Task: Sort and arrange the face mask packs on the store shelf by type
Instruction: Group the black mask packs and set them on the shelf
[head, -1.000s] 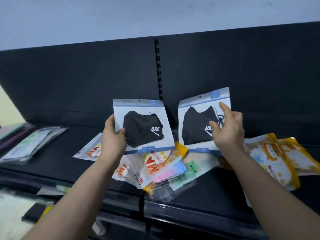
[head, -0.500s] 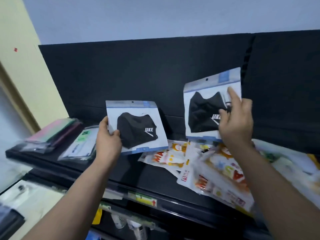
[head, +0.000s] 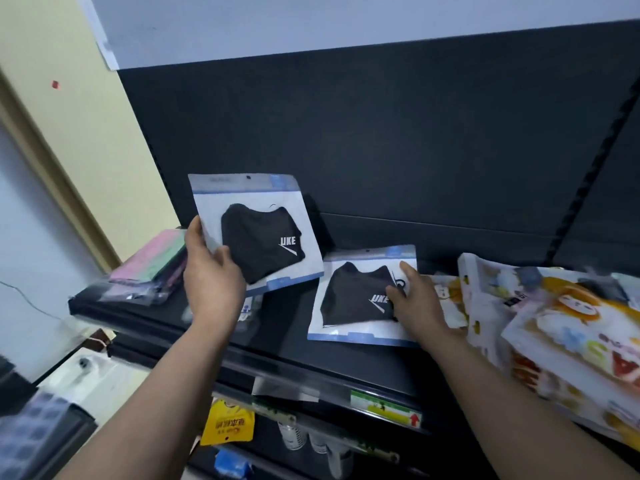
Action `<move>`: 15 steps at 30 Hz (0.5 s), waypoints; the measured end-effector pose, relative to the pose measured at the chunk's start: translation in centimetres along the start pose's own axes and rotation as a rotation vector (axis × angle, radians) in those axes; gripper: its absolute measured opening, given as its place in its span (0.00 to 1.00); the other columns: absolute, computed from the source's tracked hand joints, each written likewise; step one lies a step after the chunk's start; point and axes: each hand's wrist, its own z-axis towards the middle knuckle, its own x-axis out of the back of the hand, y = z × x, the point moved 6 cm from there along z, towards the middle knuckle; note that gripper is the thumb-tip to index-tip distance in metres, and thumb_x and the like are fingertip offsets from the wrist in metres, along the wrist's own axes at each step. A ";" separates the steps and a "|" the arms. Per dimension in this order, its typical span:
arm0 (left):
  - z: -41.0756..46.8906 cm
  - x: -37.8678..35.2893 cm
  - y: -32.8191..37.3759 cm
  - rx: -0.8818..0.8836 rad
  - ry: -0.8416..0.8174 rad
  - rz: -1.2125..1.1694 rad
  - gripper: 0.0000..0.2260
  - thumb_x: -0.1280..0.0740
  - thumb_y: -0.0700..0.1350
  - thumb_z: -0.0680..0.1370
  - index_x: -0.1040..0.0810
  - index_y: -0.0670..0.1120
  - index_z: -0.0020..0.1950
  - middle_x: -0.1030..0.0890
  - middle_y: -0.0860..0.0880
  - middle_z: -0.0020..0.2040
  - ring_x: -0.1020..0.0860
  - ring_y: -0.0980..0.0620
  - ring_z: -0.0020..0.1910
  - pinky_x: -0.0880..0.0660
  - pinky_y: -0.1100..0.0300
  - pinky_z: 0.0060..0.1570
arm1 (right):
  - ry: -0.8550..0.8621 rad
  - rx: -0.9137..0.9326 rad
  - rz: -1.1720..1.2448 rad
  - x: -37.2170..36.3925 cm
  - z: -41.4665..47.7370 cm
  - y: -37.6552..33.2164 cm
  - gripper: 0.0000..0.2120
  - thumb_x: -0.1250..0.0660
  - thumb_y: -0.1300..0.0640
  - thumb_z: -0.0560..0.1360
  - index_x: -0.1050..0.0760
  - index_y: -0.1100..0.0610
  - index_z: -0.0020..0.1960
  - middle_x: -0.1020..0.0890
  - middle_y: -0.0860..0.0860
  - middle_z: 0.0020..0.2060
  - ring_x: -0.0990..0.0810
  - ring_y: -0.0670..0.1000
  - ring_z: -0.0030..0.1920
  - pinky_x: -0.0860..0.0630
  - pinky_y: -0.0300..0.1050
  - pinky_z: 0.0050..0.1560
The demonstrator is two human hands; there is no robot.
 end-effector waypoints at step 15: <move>-2.1 -11.7 -1.8 -0.100 -0.510 0.461 0.28 0.38 0.36 0.76 0.39 0.45 0.75 0.28 0.40 0.66 0.29 0.38 0.65 0.31 0.52 0.59 | 0.341 -0.163 0.009 13.3 -1.1 7.8 0.27 0.35 0.55 0.77 0.38 0.54 0.74 0.32 0.57 0.71 0.34 0.57 0.71 0.37 0.54 0.71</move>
